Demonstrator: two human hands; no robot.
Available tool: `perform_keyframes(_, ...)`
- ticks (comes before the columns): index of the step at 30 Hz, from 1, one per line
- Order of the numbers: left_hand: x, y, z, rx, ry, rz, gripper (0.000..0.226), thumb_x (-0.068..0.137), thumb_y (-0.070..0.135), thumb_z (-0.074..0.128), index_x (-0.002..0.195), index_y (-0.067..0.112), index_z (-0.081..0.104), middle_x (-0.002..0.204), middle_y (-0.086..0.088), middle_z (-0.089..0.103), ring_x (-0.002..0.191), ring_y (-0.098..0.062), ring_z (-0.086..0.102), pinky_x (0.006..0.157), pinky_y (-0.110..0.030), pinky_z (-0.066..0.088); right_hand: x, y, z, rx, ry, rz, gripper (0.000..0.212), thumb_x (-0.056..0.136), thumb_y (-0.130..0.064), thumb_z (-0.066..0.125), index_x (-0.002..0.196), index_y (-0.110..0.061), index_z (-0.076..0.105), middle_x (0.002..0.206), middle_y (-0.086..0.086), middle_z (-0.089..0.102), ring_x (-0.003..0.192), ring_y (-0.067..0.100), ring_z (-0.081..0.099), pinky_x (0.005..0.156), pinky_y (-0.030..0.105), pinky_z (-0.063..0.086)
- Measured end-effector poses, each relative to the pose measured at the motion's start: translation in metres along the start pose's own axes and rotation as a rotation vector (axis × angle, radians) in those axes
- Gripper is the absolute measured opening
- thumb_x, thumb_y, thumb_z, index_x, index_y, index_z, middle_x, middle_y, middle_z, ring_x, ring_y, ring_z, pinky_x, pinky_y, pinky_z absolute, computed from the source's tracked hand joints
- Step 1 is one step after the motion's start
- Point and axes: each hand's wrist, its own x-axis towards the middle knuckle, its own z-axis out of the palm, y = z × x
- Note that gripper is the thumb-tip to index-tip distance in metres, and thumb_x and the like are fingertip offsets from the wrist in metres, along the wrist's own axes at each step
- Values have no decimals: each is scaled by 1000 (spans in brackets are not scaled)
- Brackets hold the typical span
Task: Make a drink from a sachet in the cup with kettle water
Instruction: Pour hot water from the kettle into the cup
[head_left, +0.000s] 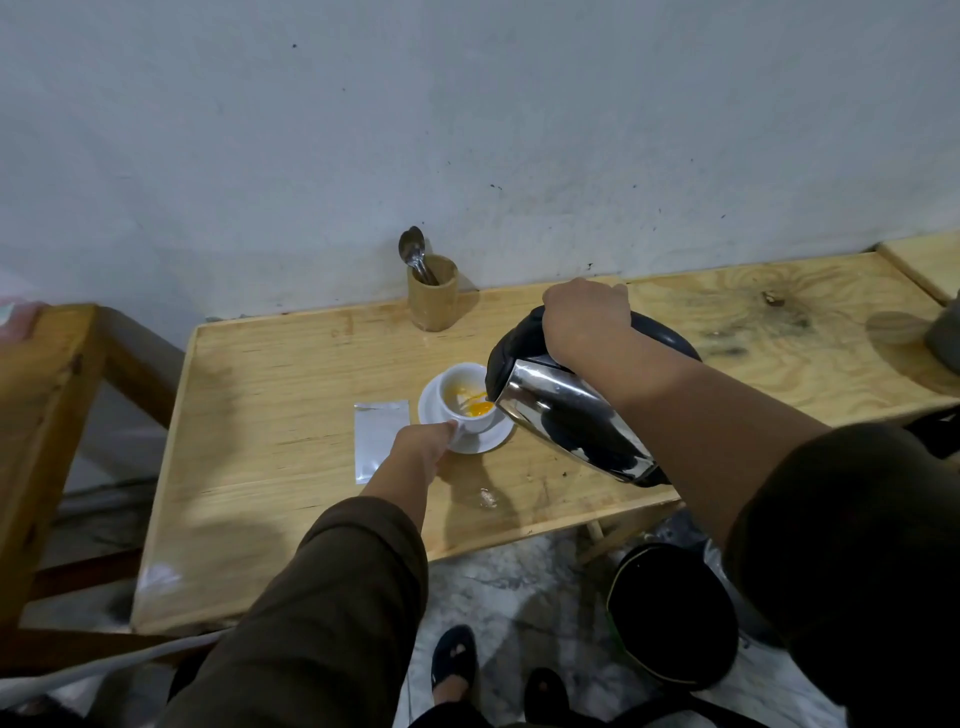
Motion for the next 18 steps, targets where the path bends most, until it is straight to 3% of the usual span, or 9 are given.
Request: perform_keyframes(18,0,0,2,12,17,0,68,78,27,75,133,-2,48,122,-19,61,112,-32,61,100,-43,52,1,2,-3,-49,26,36,28,93,-15,49,120,-15,57,121,8,60,115,27,55,98,36,36)
